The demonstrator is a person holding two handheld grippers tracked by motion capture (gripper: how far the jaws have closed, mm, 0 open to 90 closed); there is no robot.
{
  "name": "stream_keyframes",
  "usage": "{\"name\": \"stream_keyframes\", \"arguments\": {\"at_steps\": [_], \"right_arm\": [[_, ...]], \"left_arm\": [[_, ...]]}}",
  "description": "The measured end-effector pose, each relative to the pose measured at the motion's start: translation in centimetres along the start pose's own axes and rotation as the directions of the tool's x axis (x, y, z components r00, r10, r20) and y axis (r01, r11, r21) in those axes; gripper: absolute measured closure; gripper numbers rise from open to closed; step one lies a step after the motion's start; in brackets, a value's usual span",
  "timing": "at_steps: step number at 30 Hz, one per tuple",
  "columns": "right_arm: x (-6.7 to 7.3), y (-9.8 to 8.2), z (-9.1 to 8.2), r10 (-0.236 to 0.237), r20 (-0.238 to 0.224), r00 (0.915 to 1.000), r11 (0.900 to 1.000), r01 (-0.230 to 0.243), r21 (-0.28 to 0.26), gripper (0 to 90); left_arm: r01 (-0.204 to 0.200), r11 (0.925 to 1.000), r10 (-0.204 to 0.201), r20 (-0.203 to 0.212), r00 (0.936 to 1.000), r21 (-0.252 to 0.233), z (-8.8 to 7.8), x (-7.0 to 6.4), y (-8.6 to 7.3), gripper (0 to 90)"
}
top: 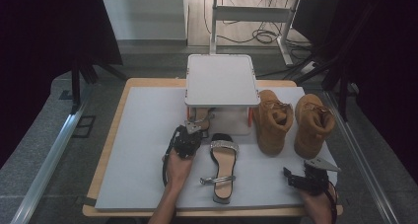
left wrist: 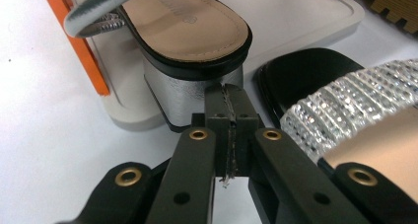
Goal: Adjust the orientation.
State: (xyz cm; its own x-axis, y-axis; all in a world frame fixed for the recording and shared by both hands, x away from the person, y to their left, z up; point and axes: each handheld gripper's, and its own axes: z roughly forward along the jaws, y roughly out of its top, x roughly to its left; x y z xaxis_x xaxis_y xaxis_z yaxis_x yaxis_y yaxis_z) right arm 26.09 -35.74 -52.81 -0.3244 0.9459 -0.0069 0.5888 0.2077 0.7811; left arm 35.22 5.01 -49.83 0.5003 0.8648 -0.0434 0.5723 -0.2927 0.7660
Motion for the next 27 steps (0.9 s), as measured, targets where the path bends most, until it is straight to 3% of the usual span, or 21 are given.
{"name": "stream_keyframes", "arguments": {"at_steps": [27], "right_arm": [[0.0, 0.0, 0.0, 0.0, 0.0, 1.0, 1.0, 0.0, 0.0, 12.8]], "left_arm": [[0.006, 1.0, -0.006, -0.03, 0.9995, 0.002, 2.0, 0.8, 1.5, 89.7]]}}
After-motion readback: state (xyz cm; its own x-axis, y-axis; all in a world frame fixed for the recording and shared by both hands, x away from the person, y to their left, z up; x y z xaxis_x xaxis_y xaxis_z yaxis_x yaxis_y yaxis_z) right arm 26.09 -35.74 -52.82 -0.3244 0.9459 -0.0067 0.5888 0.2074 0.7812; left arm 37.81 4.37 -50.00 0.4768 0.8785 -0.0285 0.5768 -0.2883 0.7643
